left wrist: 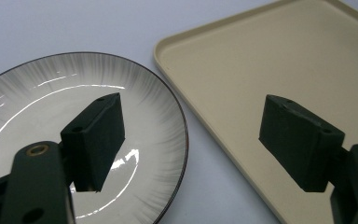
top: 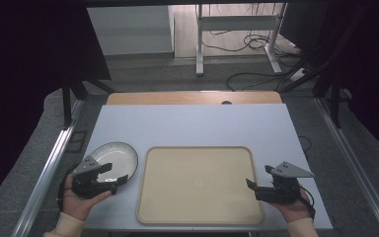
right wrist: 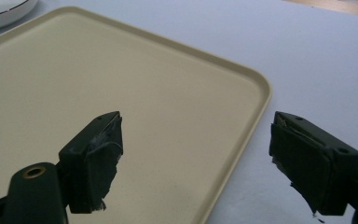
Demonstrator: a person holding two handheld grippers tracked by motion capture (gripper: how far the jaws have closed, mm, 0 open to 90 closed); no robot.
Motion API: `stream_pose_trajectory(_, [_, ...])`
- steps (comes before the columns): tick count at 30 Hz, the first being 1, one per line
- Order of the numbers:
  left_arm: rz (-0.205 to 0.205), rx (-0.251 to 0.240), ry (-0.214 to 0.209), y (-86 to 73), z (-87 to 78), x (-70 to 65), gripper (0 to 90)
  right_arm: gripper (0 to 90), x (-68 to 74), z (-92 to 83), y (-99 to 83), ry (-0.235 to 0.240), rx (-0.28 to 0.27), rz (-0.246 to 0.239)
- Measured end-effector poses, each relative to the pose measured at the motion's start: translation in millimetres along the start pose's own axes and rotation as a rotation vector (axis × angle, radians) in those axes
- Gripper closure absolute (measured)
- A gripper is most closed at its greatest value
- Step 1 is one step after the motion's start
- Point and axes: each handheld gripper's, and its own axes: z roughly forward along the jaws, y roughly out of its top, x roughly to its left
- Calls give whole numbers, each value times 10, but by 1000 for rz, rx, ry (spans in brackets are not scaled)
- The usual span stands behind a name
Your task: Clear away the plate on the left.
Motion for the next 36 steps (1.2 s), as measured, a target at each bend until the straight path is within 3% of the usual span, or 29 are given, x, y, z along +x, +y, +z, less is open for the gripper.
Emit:
stream_pose_trajectory(13, [-4, 4, -8, -11, 24, -11, 192, 184, -2, 13, 12, -2, -1, -9])
stream_pose_trajectory(19, [1, 0, 11, -7, 7, -10, 188, 186, -10, 0, 3, -1, -2, -9])
stream_pose_trajectory(26, [-25, 8, 51, -13, -33, 148, 189, 190, -31, -26, -15, -11, -2, 3])
stream_pose_trajectory(31, [-32, 39, 129, -38, -38, 318, 193, 191, -26, -23, -20, -14, 0, 1])
stream_pose_trajectory(36, [-66, 44, 155, -63, -54, 438, 201, 192, -13, -5, -22, -15, 9, -12])
